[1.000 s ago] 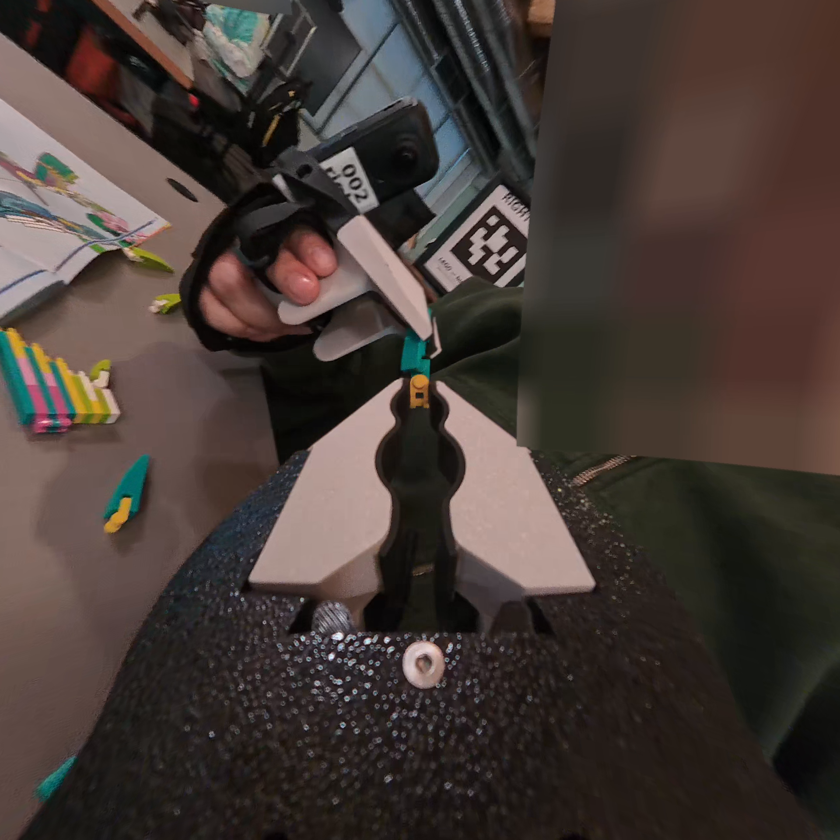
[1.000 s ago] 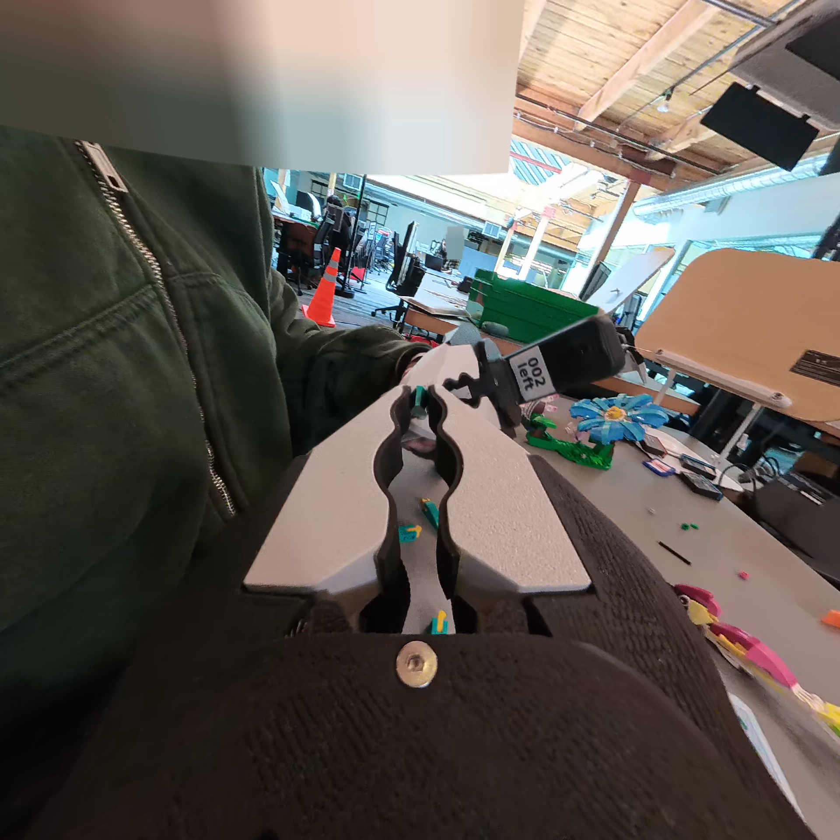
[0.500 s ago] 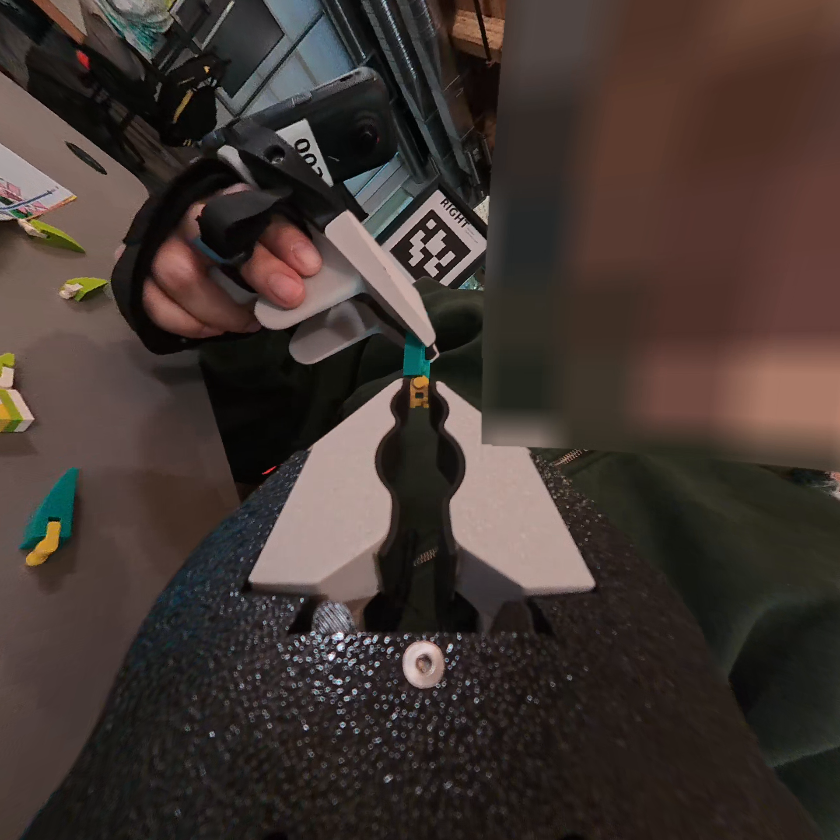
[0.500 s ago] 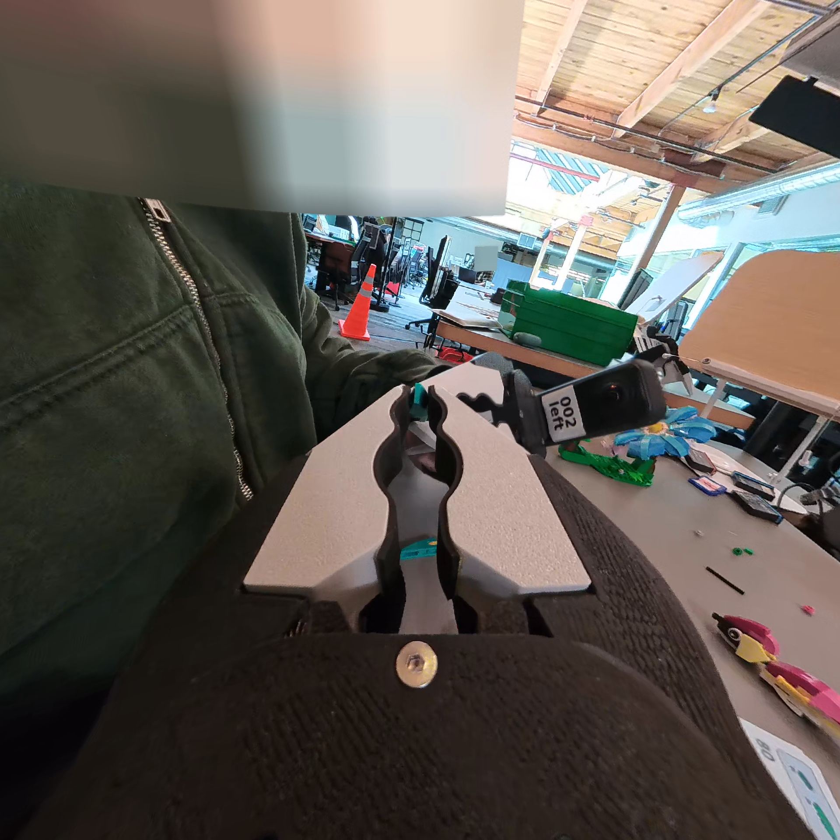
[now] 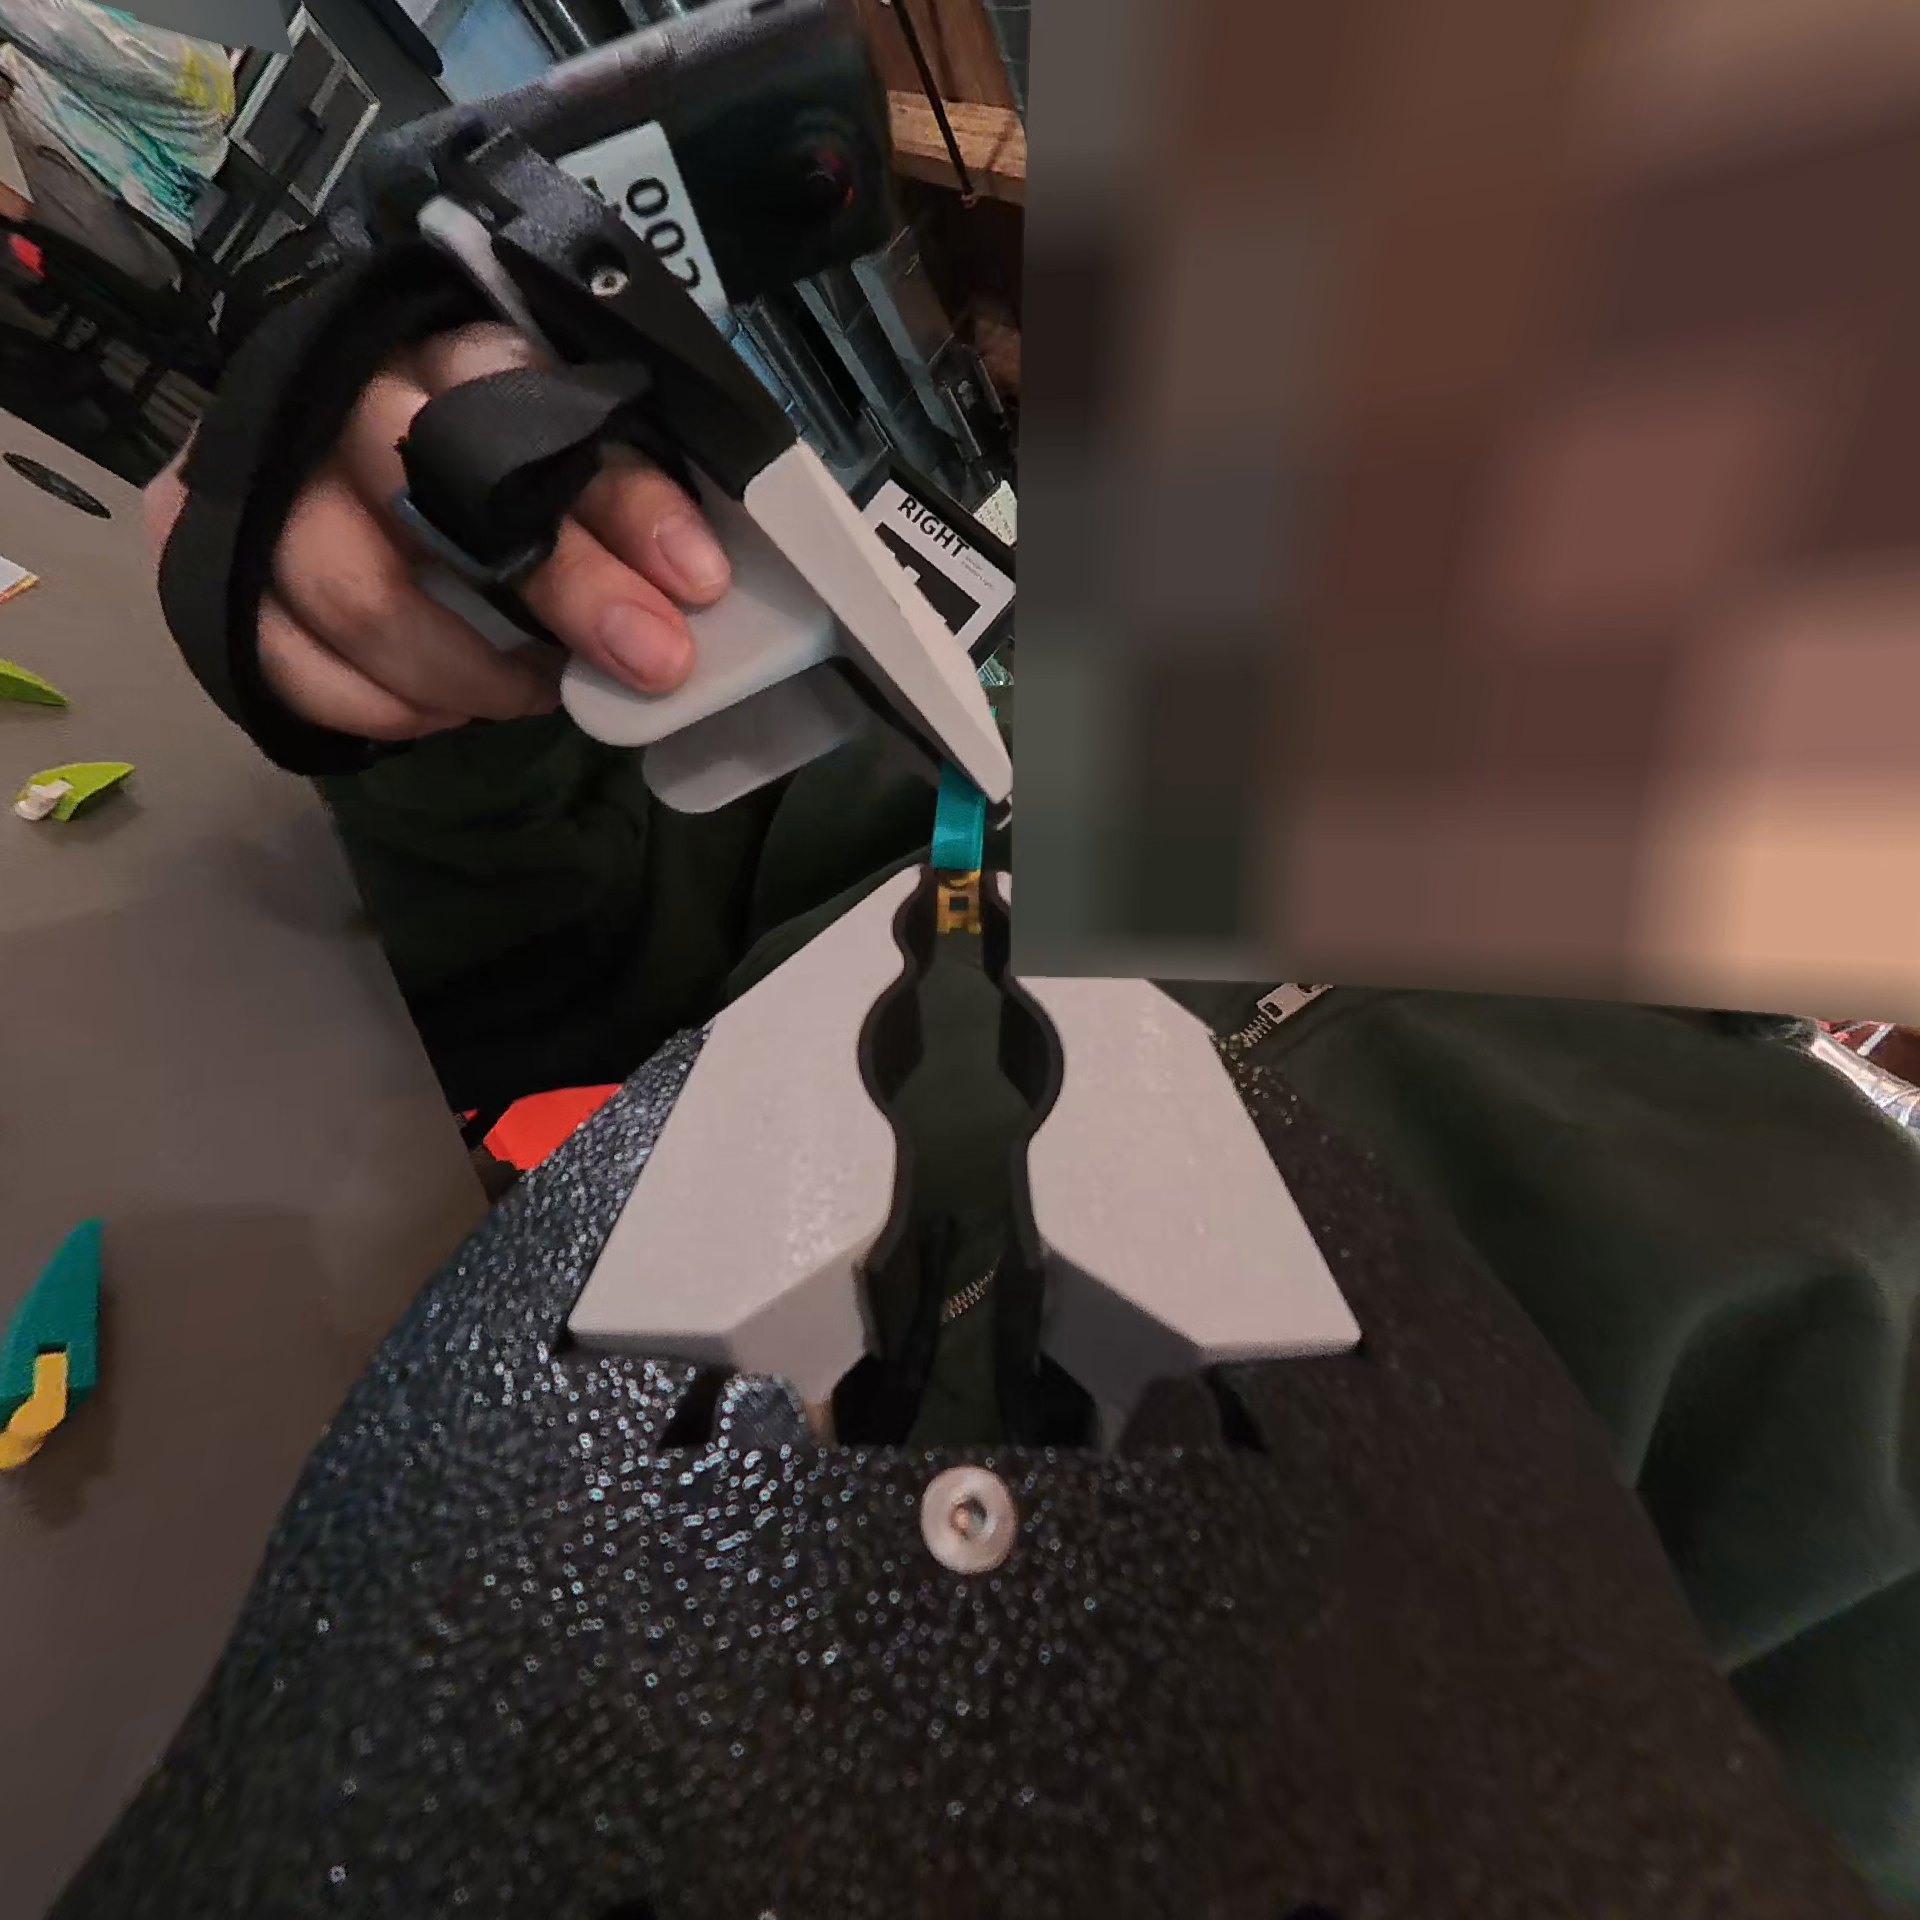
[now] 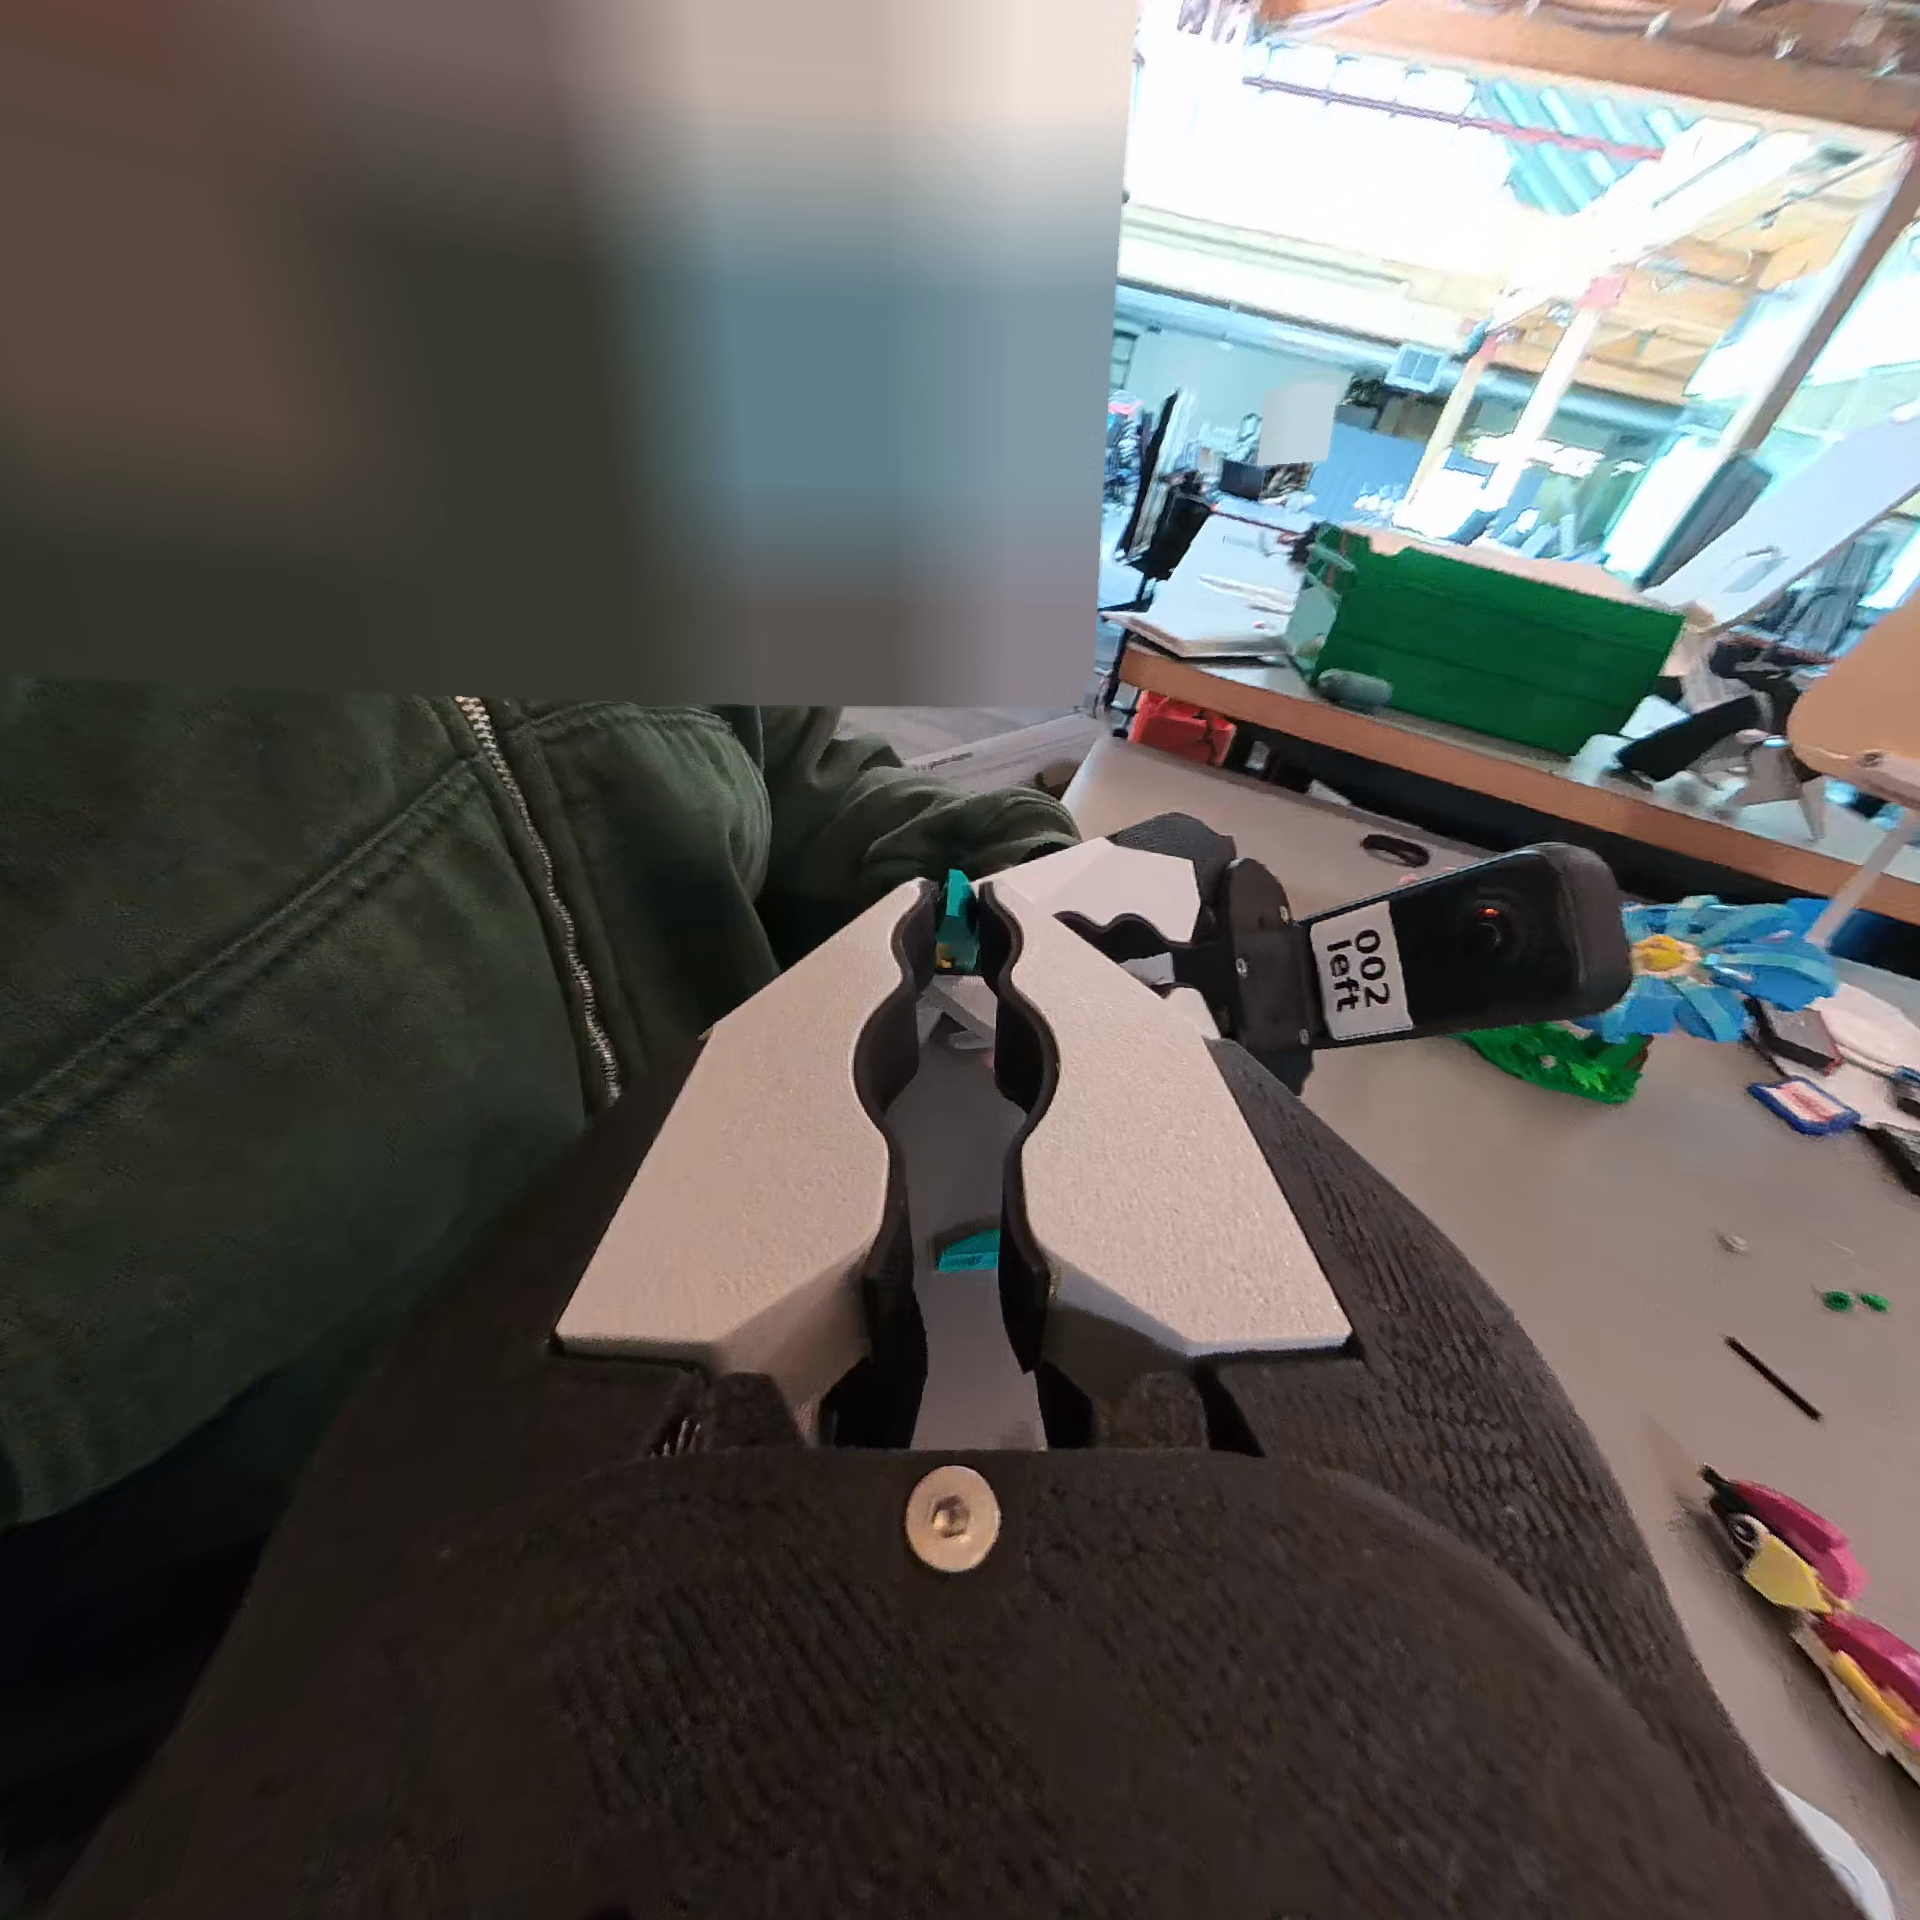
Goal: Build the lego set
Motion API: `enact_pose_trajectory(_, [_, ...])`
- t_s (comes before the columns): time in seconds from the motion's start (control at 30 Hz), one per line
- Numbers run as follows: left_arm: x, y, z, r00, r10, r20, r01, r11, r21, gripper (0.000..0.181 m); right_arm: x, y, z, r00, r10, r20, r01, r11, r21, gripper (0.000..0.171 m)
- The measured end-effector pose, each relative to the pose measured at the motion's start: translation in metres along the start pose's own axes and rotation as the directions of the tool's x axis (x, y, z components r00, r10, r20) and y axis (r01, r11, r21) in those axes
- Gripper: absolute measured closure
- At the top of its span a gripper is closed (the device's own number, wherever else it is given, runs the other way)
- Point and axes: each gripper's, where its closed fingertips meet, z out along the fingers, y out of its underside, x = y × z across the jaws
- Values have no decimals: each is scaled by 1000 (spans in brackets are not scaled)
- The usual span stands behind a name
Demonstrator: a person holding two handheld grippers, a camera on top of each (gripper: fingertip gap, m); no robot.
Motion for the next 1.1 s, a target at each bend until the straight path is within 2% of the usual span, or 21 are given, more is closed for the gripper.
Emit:
enact_pose_trajectory(0.43, [3,2,1,999,20,-27,-21,1000,-12,175,-8,2,5,986,85,147,-76,995,-66,160])
enact_pose_trajectory(0.87, [10,-3,2,997,16,-76,-15,1000,14,175,-3,8,10,999,-37,23,39,993,-112,161])
enact_pose_trajectory(1.1, [15,-5,4,994,14,-108,-11,1000,24,176,-3,1,9,1000,-14,16,13,1000,18,161])
